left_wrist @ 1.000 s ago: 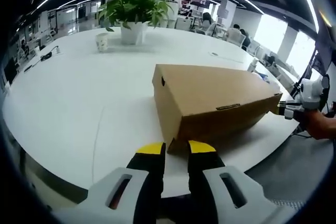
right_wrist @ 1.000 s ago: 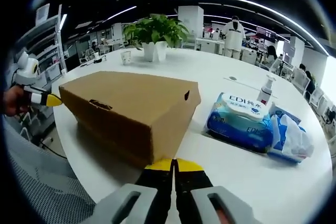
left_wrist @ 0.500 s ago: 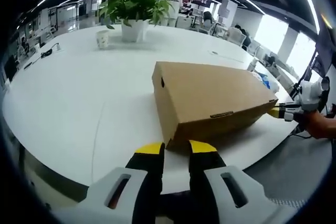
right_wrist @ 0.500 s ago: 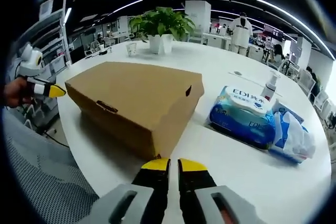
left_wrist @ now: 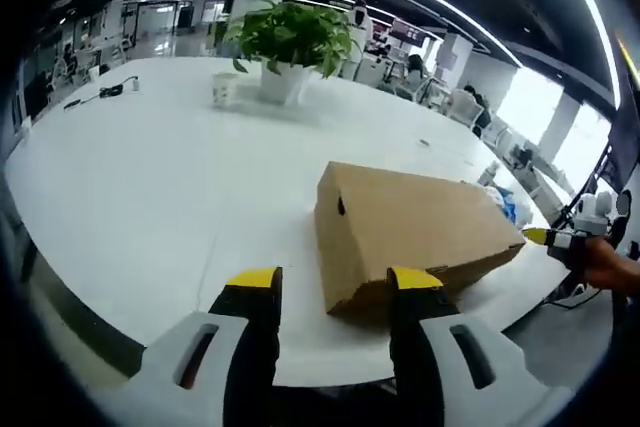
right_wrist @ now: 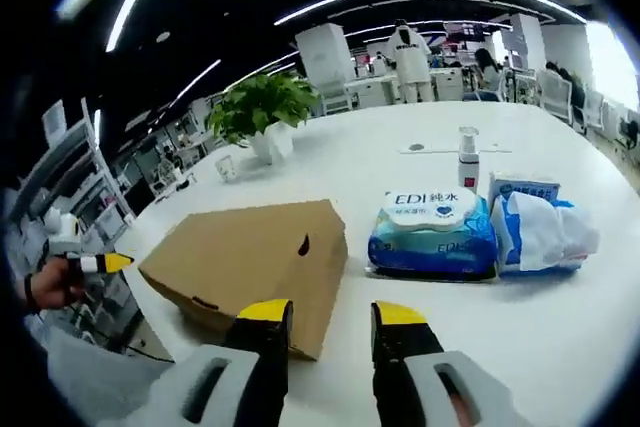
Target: Operate the shoe box by opening the lid, removing the specified soft item, and placing it in the target area until the item is outside and the box remains undamaged.
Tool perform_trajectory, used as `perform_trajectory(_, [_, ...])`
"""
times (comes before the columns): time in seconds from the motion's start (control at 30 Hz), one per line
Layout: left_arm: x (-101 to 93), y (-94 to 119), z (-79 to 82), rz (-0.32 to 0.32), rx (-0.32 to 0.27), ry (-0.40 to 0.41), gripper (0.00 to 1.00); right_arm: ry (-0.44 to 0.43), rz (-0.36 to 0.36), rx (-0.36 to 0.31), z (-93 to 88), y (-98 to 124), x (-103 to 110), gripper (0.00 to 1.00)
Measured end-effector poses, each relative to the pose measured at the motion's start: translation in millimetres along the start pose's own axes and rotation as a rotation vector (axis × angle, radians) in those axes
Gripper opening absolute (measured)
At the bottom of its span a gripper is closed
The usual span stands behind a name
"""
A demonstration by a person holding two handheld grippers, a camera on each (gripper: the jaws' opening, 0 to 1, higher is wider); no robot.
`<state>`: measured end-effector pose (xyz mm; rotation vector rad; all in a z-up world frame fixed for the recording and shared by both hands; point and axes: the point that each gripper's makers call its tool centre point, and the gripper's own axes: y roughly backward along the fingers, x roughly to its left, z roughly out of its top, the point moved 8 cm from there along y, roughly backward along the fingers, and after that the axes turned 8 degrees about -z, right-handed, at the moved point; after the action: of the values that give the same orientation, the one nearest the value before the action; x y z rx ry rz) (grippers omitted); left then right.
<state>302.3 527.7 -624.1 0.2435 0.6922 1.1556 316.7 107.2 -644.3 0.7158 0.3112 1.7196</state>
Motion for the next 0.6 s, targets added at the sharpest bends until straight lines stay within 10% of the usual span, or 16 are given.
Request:
perform_trajectory(0.17, [-10.7,-16.9,3.6,-0.05,0.004,0.085,0.42,-0.071,0.107,0.012,0.6,-8.5,21.6,0.45])
perform_trajectory(0.4, [-20.2,-40.0,-14.6,-0.081,0.142,0.105,0.39,-0.051,0.107,0.121,-20.3,-23.2,35.4,0.42])
perform_trajectory(0.6, [-21.0,-45.5,-24.5,-0.118,0.127,0.172,0.35,-0.146,0.099,0.136,-32.9,-33.2,35.4,0.37])
